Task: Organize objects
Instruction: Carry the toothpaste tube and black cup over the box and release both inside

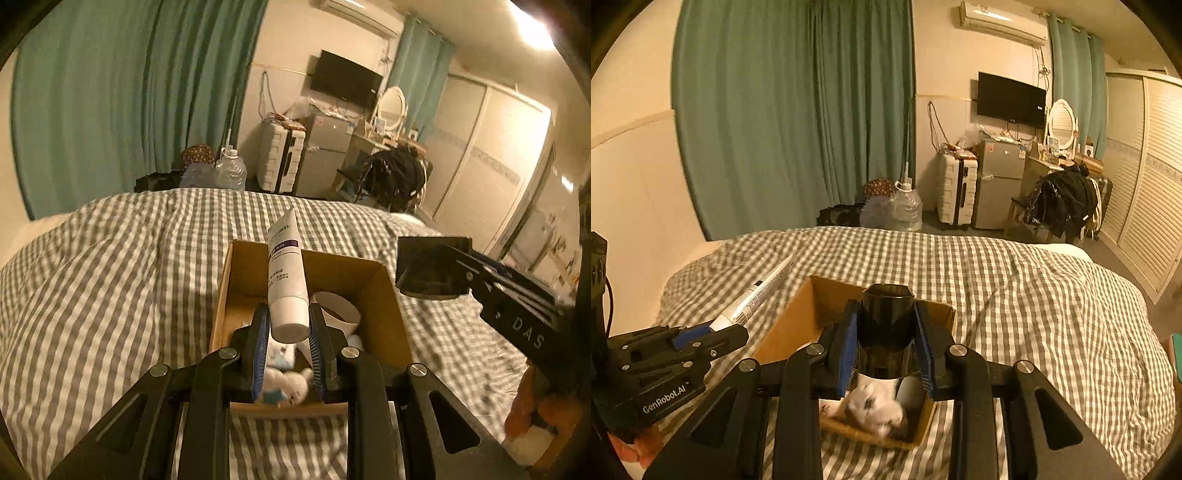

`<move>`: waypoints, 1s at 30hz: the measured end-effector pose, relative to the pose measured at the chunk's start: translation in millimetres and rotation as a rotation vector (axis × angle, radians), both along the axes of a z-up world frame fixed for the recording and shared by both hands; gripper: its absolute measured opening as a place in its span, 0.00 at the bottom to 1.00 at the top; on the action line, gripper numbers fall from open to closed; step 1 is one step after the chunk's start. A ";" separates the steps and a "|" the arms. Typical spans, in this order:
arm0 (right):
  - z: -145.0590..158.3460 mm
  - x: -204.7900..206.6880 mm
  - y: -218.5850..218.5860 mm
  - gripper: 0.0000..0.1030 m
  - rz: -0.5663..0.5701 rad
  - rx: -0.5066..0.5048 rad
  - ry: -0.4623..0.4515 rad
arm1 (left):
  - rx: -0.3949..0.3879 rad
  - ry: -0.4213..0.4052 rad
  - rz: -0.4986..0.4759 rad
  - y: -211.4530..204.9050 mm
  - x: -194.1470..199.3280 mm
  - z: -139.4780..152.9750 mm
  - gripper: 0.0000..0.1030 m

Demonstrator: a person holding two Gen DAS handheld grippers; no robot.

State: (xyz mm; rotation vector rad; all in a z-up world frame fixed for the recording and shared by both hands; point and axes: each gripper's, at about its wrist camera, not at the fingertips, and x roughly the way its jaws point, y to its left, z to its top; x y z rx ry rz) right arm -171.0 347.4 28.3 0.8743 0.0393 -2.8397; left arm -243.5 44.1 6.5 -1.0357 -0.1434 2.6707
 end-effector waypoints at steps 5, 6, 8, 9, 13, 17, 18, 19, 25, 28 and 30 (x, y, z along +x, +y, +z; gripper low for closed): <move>-29.0 -49.9 2.0 0.27 0.000 0.033 -0.055 | -0.053 -0.031 -0.056 23.2 -36.8 -32.9 0.20; -34.9 -56.8 3.1 0.27 -0.001 0.040 -0.063 | -0.064 -0.039 -0.061 26.8 -44.4 -39.3 0.20; -45.3 -69.1 5.1 0.27 -0.003 0.045 -0.080 | -0.078 -0.050 -0.070 30.5 -53.6 -50.3 0.20; -50.7 -75.6 7.8 0.27 -0.001 0.040 -0.088 | -0.085 -0.053 -0.074 32.1 -56.3 -54.4 0.20; -74.1 -92.2 11.8 0.27 0.016 0.027 -0.126 | -0.096 -0.071 -0.085 34.8 -60.4 -72.3 0.20; -92.3 -104.0 14.5 0.28 0.030 -0.005 -0.185 | -0.081 -0.125 -0.088 33.3 -62.7 -87.6 0.20; -95.8 -105.5 14.4 0.28 0.036 -0.014 -0.199 | -0.078 -0.133 -0.088 32.7 -62.2 -89.8 0.20; -98.8 -105.7 14.9 0.28 0.037 -0.020 -0.209 | -0.076 -0.139 -0.090 31.9 -61.1 -91.1 0.20; -101.8 -94.8 19.5 0.53 0.005 -0.035 -0.236 | -0.069 -0.205 -0.104 26.7 -47.7 -95.0 0.32; -91.8 -83.3 23.5 0.58 -0.020 -0.039 -0.214 | -0.081 -0.195 -0.108 25.7 -29.5 -87.4 0.46; -82.8 -75.4 23.8 0.60 -0.027 -0.040 -0.209 | -0.096 -0.169 -0.105 27.4 -17.5 -77.1 0.51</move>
